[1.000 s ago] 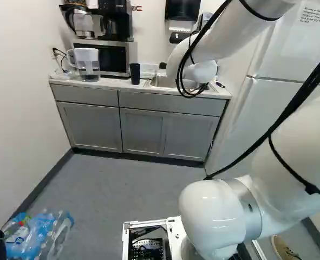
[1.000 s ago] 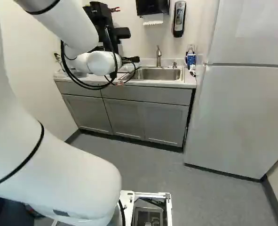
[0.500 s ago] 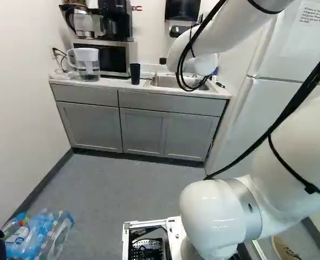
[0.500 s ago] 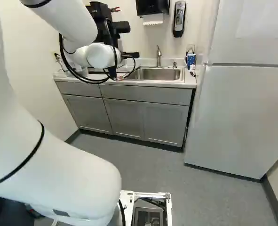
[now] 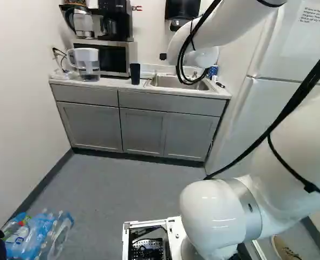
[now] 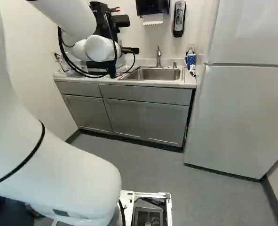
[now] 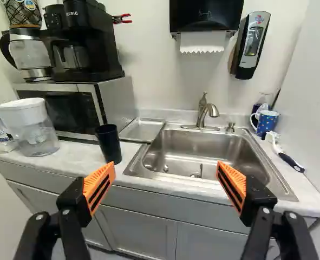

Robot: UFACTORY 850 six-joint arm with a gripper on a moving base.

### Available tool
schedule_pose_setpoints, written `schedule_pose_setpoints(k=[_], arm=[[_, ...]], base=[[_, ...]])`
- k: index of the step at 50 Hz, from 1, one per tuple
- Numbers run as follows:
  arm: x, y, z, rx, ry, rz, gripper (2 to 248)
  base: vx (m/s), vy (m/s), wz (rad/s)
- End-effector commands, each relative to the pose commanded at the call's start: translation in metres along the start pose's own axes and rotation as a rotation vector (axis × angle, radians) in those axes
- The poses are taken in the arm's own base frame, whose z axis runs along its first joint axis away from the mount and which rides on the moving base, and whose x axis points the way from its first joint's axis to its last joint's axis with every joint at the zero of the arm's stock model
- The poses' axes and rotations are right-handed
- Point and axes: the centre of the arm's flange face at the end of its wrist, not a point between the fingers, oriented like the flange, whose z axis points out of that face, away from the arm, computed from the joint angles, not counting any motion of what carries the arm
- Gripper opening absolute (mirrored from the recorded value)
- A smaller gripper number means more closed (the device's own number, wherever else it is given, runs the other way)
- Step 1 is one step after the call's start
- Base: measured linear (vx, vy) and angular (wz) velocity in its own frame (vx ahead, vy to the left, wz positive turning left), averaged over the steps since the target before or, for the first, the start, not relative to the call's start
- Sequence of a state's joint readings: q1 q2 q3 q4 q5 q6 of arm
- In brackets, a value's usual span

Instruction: Rinse the cup and place it in the tray

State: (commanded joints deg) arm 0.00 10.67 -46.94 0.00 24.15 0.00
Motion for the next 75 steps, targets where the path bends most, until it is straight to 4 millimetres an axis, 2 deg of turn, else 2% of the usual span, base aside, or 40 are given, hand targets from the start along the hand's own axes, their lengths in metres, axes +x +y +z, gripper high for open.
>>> schedule_pose_setpoints(k=[44, 75], arm=[[0.043, 0.000, 0.000, 0.000, 0.022, 0.000, 247], [0.043, 0.000, 0.000, 0.000, 0.022, 0.000, 247]], base=[[0.000, 0.000, 0.000], [0.000, 0.000, 0.000]])
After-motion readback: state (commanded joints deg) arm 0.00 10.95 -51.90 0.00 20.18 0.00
